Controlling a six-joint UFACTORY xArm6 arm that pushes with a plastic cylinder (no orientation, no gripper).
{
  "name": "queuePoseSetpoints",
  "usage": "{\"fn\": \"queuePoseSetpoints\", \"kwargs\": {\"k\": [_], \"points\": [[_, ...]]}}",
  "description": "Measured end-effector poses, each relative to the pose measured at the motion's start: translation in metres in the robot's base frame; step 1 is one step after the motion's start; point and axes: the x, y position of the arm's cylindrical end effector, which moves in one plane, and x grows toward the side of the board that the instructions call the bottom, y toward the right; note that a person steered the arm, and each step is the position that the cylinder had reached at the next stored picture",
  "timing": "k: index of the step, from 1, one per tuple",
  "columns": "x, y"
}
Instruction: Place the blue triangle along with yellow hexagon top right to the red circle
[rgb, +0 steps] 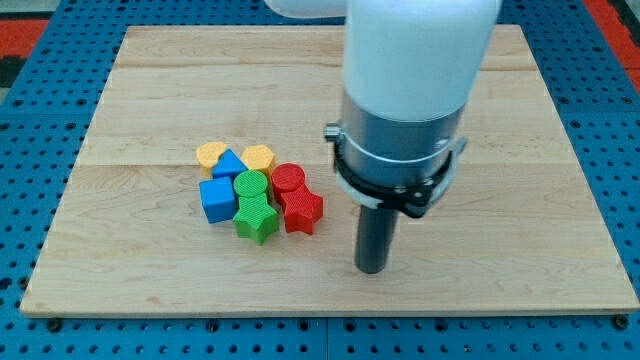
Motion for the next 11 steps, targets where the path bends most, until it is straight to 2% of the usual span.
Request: {"fn": "queuePoseSetpoints", "kwargs": {"k": [2, 3, 4, 5, 6, 7, 9, 10, 11], "points": [[0.010, -0.074], [-0.009, -0.173], [-0.081, -0.197], [-0.109, -0.166], [-0.109, -0.108], [-0.112, -0.097], [-0.160, -0.067], [-0.165, -0.056], [-0.177, -0.086]]}}
